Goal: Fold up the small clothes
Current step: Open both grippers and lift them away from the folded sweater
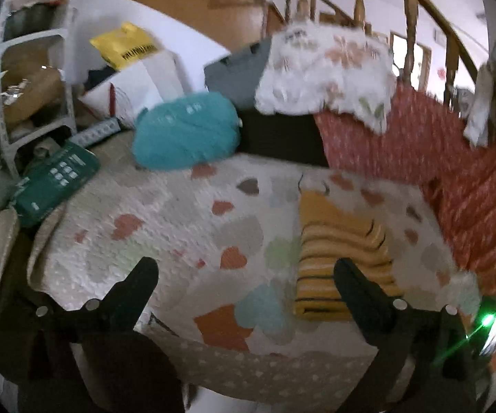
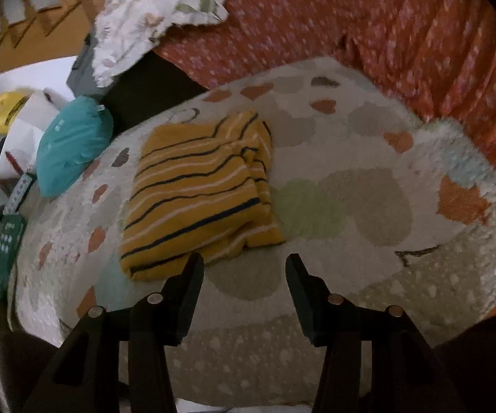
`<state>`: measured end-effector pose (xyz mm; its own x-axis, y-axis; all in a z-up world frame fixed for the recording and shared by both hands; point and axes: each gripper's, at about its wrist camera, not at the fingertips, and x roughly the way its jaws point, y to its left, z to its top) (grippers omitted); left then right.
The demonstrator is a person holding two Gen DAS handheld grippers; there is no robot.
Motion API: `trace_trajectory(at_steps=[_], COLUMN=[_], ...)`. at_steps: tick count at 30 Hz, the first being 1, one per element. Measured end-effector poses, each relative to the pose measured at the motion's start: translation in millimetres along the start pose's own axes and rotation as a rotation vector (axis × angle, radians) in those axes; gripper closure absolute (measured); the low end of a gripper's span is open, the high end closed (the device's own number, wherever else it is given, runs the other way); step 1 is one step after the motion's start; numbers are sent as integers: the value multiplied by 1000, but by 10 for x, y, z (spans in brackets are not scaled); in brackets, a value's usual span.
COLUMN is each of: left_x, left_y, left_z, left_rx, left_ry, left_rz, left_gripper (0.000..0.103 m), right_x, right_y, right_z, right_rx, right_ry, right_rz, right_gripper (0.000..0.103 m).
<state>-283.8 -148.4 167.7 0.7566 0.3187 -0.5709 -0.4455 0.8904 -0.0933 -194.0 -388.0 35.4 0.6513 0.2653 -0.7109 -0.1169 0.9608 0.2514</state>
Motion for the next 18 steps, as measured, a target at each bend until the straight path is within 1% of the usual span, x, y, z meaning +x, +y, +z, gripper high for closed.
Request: trace_trajectory(at_steps=[3,5,7,11,18], left_x=[-102,-98,-65,39,367], left_y=[-52,-158,-280,-436,-516], left_z=[84,88,61,1,12], left_rx=[8,51,101,140,161], left_ry=[30,45,72,128,205], left_rz=[-9,1,13,8,15], left_gripper=[1,1,1,1,1], right_x=[-120,-152,-144,-85,-64], right_y=[25,19,27,27,36], right_z=[22,46,54,20,-27], right_rx=[-23,-22,-28,-30,-16], right_ry=[-48,-68,-76,-51,11], right_rz=[-17,-23,-42,-76,-42], right_gripper=[46,42,41,41,41])
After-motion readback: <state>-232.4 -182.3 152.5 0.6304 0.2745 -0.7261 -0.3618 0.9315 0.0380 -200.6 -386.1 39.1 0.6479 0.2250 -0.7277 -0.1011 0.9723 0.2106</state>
